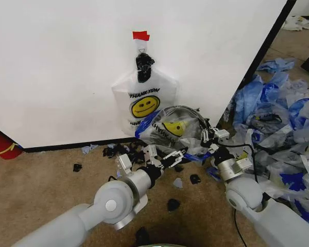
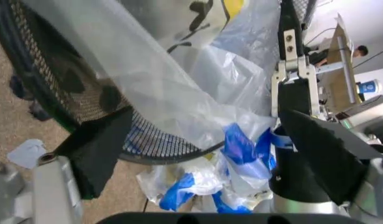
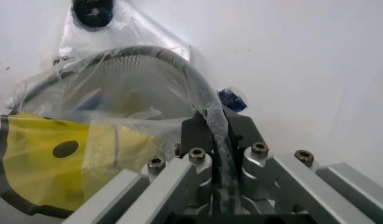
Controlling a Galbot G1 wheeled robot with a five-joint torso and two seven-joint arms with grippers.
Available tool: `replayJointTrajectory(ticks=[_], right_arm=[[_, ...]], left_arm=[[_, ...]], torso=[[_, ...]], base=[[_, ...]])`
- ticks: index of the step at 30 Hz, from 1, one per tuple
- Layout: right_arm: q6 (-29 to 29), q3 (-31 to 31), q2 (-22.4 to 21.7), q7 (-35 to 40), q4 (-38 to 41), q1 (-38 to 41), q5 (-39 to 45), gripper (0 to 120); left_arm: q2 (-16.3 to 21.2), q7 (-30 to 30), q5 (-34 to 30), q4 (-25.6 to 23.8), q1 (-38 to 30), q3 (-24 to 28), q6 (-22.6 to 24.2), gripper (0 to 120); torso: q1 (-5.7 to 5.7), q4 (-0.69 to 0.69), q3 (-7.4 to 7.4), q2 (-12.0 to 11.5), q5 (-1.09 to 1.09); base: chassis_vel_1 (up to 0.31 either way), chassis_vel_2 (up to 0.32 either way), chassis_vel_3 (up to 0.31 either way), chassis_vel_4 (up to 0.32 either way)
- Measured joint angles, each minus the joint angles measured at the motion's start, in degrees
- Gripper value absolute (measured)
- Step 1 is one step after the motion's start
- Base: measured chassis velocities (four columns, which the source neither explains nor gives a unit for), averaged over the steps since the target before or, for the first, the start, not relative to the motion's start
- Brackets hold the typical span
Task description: Pick up the garbage bag from the wall and place it over the trash bin.
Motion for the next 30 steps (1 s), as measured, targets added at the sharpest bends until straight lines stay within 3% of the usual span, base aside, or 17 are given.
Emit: replayJointTrajectory(ticks=[6,12,14,20,25,30], right_arm=[[0.0,0.1,0.1,-0.3,0.1,-0.5,-0.3,1],[0.0,0.2,-0.1,-0.3,0.0,-0.4,-0.3,1],[0.0,0.2,-0.2,-0.2,0.0,-0.4,-0.2,1],[-0.4,0.3,-0.1,0.2,-0.1,0.2,0.0,1],[-0.5,0.3,-0.2,0.5,0.0,0.2,0.6,1],[-0.7,0.3,-0.2,0.8,0.1,0.2,0.9,1]], left_arm=[[-0.3,-0.4,-0.2,0.3,-0.7,0.3,-0.1,69],[-0.6,-0.8,-0.4,-0.9,-0.8,0.8,-0.1,41],[-0.5,-0.9,-0.4,-1.1,-0.8,0.8,-0.1,38],[0.2,-1.1,-0.6,-1.9,-0.4,0.4,0.0,12],[0.3,-1.3,-0.6,-2.1,0.3,-0.2,0.0,0],[0.3,-1.3,-0.6,-2.4,1.3,-0.7,0.1,0]], torso=[[0.0,0.0,0.0,0.0,0.0],[0.0,0.0,0.0,0.0,0.0],[0.0,0.0,0.0,0.0,0.0],[0.0,0.0,0.0,0.0,0.0],[0.0,0.0,0.0,0.0,0.0],[0.0,0.0,0.0,0.0,0.0]], base=[[0.0,0.0,0.0,0.0],[0.0,0.0,0.0,0.0],[0.0,0.0,0.0,0.0],[0.0,0.0,0.0,0.0],[0.0,0.0,0.0,0.0],[0.0,0.0,0.0,0.0]])
